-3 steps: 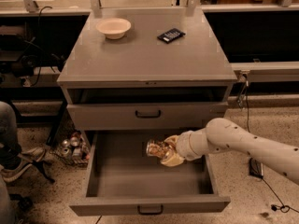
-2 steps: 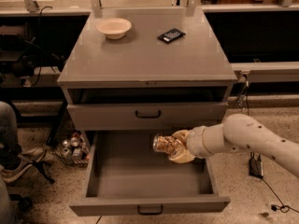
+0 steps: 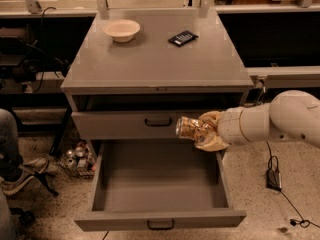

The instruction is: Pick orange can from middle drawer and place on counter

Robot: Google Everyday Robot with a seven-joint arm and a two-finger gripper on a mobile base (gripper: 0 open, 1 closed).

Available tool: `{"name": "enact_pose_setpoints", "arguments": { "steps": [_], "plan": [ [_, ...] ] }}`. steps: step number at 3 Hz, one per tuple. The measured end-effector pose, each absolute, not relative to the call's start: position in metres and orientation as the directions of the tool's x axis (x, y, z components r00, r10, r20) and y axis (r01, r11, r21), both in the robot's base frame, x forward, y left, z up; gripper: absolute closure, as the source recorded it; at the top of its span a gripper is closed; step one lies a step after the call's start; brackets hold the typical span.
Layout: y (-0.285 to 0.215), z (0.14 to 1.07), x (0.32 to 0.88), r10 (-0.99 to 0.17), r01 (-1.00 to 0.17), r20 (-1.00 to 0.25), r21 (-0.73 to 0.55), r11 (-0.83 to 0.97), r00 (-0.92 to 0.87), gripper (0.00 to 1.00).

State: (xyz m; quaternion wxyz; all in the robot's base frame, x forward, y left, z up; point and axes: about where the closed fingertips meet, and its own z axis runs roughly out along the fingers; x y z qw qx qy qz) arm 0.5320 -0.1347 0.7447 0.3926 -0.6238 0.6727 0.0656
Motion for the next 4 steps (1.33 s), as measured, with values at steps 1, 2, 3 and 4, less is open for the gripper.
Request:
{"name": "enact_pose_setpoints", "arguments": {
  "steps": [1,2,3,4],
  "plan": [
    [-0.135,0.745,0.532,-0.788,-0.891,-0.610,-0.402,0.213,0.086,1.00],
    [-0.148,0.798,0.548,-0.787,-0.875,-0.609,-0.429,0.226,0.095,1.00],
    [-0.164,0.858,0.572,-0.786,-0.868,-0.610,-0.440,0.229,0.102,1.00],
    [-0.160,0.880,0.604,-0.774,-0.899,-0.631,-0.366,0.242,0.049,1.00]
  ]
}}
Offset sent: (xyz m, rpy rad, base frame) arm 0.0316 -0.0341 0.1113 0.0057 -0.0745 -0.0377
